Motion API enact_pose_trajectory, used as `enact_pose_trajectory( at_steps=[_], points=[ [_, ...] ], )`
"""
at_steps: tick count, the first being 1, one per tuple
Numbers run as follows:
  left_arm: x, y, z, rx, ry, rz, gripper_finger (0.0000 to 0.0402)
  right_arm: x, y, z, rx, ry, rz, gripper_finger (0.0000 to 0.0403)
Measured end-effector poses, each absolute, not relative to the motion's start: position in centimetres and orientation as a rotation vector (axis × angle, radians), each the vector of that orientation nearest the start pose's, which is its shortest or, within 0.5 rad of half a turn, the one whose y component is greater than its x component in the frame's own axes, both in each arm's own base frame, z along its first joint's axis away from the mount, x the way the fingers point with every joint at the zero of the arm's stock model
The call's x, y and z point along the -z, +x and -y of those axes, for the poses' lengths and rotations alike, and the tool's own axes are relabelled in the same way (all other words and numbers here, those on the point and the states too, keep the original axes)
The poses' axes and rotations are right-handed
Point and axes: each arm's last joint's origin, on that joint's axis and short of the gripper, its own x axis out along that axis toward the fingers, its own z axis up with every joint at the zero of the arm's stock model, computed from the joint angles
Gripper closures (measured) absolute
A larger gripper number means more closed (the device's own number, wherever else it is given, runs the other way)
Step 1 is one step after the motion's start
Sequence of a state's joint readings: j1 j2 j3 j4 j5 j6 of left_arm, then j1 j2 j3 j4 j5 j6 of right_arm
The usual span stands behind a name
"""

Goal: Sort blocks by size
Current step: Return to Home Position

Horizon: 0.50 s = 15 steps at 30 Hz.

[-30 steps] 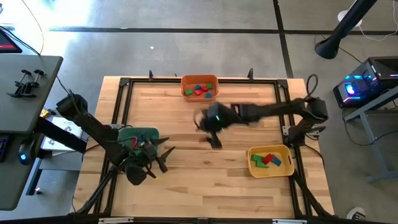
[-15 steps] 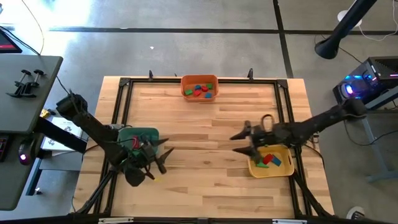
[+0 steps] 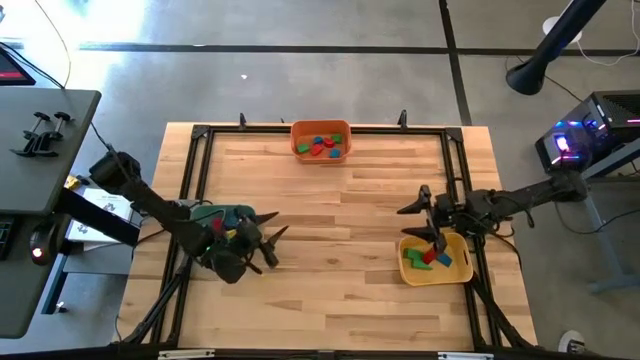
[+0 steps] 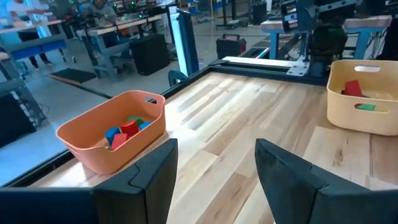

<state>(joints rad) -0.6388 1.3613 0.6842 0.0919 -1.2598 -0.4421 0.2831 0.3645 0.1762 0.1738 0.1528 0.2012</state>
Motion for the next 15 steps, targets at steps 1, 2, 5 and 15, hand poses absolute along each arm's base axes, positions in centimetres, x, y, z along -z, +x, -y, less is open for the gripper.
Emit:
enact_pose_trajectory(
  at_steps=[1,2,5,15],
  points=[
    [-21.3,22.5,13.0,-0.652,0.056,-0.208,0.0202,-21.0,11.5,-2.7,-0.117,0.196,-0.035,0.0153],
    [-21.4,22.7,12.8,-0.644,0.057,-0.213,0.0202,-21.0,11.1,-2.5,-0.106,0.195,-0.037,0.0153],
    [-21.7,23.3,12.4,-0.614,0.057,-0.221,0.0202,-21.1,10.3,-2.1,-0.091,0.177,-0.01,0.0153],
    [-22.8,26.7,8.3,-0.368,-0.024,-0.23,0.0202,-18.9,9.5,-2.0,-0.12,0.129,0.008,0.0153]
  ],
)
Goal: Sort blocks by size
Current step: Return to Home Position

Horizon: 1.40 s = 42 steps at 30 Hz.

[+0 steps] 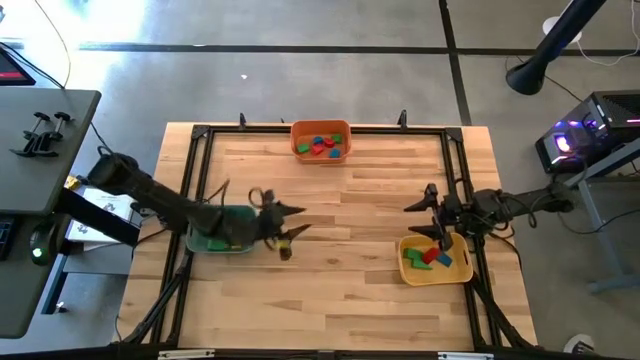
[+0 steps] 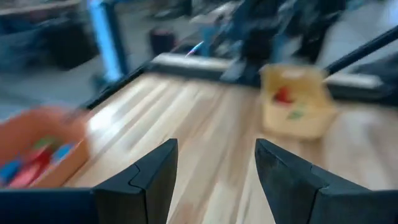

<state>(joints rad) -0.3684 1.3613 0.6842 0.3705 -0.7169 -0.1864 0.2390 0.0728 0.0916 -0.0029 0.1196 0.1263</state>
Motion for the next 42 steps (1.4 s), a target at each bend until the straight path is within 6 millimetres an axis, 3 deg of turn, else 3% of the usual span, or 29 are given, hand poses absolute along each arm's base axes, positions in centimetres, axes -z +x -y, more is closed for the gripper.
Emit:
enact_pose_trajectory(
  at_steps=[3,7,11,14,19,25,29,36,42],
  points=[
    [-24.0,28.0,5.5,-0.267,-0.007,-0.144,0.0202,-18.4,9.5,-2.0,-0.144,0.114,0.001,0.0153],
    [-25.0,28.9,0.2,-0.224,-0.017,-0.046,0.0202,-18.1,9.5,-2.0,-0.146,0.112,-0.013,0.0153],
    [-25.5,27.9,-3.7,-0.261,-0.035,-0.087,0.0202,-18.0,9.5,-2.1,-0.152,0.112,-0.02,0.0153],
    [-25.7,26.2,-5.3,-0.299,-0.043,-0.201,0.0202,-17.8,9.5,-2.0,-0.108,0.137,-0.04,0.0153],
    [-26.6,22.4,-5.2,-0.302,-0.005,-0.193,0.0202,-17.0,9.5,-1.8,-0.038,0.148,-0.126,0.0153],
    [-22.8,16.7,-3.9,-0.306,-0.094,-0.046,0.0202,-16.8,9.5,-1.8,-0.046,0.157,-0.144,0.0153],
    [-21.2,14.1,-3.3,-0.299,-0.134,0.041,0.0202,-16.8,9.5,-1.8,-0.051,0.131,-0.143,0.0153],
    [-19.2,12.0,-2.8,-0.293,-0.157,0.103,0.0202,-19.2,8.8,-2.0,-0.193,0.104,-0.05,0.0153],
    [-18.4,11.7,-2.8,-0.296,-0.176,0.085,0.0202,-20.2,8.5,-1.7,-0.158,0.032,0.031,0.0153]
  ],
)
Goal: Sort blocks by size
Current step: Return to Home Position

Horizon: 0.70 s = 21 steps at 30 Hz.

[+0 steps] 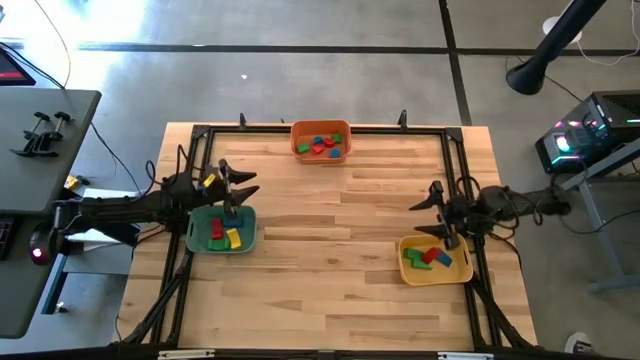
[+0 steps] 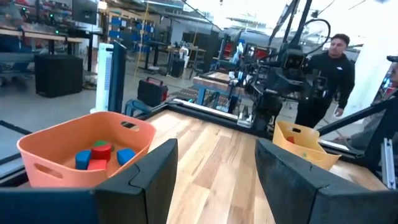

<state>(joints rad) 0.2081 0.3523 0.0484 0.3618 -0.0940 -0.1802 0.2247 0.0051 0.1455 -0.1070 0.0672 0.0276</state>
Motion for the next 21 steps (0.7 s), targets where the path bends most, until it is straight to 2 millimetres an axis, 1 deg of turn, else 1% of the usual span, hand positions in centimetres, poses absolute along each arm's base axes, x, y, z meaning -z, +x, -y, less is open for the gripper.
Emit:
enact_pose_trajectory(
  at_steps=[3,6,8,12,21],
  points=[
    [-18.3,11.7,-2.7,-0.294,-0.167,0.081,0.0202,-20.2,8.5,-1.5,-0.142,0.025,0.035,0.0153],
    [-18.3,11.7,-2.7,-0.264,-0.106,0.071,0.0202,-19.9,8.8,-1.3,-0.13,0.03,0.049,0.0153],
    [-18.3,11.8,-2.6,-0.251,-0.068,0.065,0.0202,-19.3,9.0,-1.2,-0.16,0.04,0.07,0.0153],
    [-18.4,11.7,-2.6,-0.241,-0.053,0.067,0.0202,-17.9,9.5,-1.2,-0.223,0.037,0.119,0.0153],
    [-17.9,11.2,-2.4,-0.226,-0.05,0.015,0.0202,-17.7,9.6,-0.4,-0.143,0.017,0.117,0.0153]
  ],
)
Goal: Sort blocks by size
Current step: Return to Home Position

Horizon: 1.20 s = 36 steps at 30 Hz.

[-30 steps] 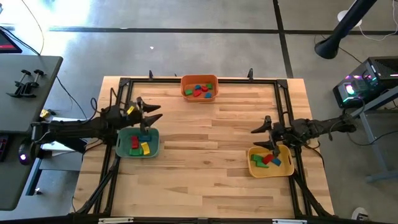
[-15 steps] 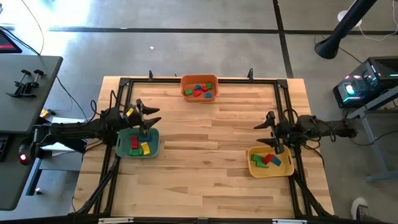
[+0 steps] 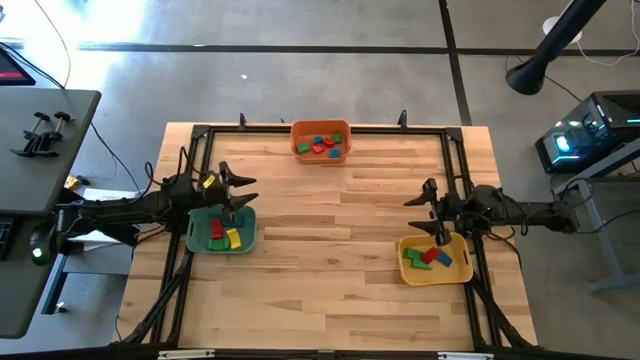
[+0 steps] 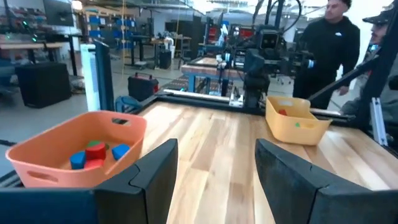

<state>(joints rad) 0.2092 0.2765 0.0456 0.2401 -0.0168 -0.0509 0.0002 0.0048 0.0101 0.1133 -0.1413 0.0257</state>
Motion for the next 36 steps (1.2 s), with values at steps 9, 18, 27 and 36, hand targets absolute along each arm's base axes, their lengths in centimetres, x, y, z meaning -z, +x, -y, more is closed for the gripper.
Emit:
enact_pose_trajectory(
  at_steps=[9,18,27,36],
  points=[
    [-17.2,9.9,-2.1,-0.197,-0.079,-0.038,0.0202,-16.9,9.8,-0.3,-0.129,0.024,0.027,0.0153],
    [-17.6,9.4,-1.7,-0.165,-0.099,0.02,0.0202,-16.7,9.9,-0.4,-0.129,0.082,0.0,0.0153],
    [-17.1,9.6,-1.0,-0.169,-0.055,0.055,0.0202,-15.9,10.7,-0.6,-0.132,0.101,-0.105,0.0153],
    [-17.1,9.6,-1.1,-0.227,-0.016,0.044,0.0202,-17.6,9.9,-0.6,-0.213,0.042,0.048,0.0153]
  ],
)
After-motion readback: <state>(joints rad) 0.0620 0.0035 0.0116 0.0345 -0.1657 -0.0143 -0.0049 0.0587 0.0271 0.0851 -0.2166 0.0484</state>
